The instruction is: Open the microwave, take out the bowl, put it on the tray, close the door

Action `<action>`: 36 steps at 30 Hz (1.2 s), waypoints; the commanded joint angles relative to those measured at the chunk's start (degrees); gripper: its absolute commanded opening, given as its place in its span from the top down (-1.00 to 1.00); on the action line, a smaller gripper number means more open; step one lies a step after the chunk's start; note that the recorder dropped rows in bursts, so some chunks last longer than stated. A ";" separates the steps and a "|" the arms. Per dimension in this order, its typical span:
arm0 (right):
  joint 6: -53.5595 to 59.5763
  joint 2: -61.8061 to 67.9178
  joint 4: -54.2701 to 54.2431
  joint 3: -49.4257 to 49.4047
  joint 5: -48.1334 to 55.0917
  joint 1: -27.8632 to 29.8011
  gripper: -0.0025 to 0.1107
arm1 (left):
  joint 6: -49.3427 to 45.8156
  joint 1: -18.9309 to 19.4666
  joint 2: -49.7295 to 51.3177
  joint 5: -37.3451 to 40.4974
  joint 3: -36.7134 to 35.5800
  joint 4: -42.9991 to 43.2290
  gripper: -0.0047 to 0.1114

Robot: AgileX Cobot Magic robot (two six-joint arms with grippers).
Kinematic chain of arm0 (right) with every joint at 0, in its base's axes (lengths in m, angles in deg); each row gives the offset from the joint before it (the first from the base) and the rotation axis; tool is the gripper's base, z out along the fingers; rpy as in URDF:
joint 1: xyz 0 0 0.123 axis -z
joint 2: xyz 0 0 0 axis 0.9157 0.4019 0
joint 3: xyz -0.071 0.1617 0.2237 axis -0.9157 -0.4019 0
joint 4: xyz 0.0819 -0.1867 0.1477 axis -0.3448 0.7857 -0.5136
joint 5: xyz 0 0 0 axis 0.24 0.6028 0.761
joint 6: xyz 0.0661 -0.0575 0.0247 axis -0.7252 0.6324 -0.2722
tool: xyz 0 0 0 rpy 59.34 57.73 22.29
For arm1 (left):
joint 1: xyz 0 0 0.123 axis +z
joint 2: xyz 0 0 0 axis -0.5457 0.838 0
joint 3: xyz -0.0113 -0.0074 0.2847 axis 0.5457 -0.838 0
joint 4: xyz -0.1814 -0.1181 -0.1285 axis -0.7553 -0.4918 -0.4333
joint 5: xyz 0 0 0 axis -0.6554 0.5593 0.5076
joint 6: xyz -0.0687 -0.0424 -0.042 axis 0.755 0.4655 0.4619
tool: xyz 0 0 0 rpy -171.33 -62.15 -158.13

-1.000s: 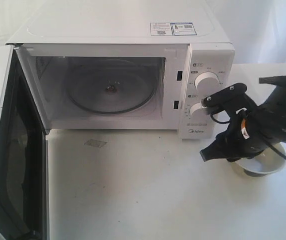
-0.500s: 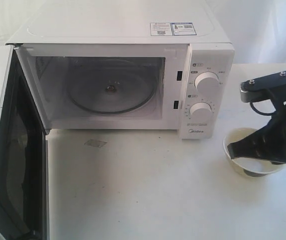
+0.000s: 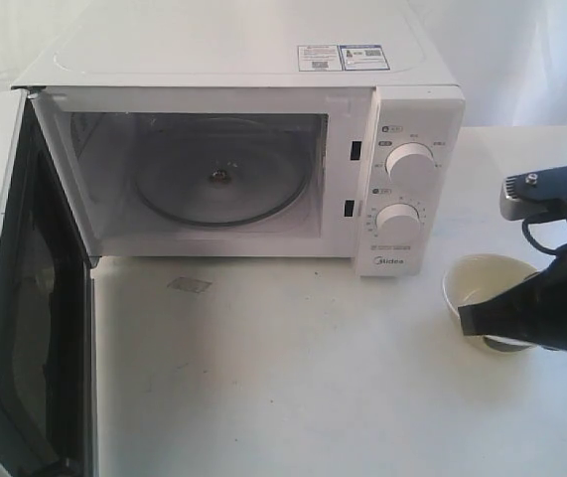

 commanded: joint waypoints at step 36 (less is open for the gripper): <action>0.11 -0.39 4.05 -0.15 -6.99 -0.09 0.96 | 13.68 -0.23 19.75 22.73 22.79 -1.00 0.92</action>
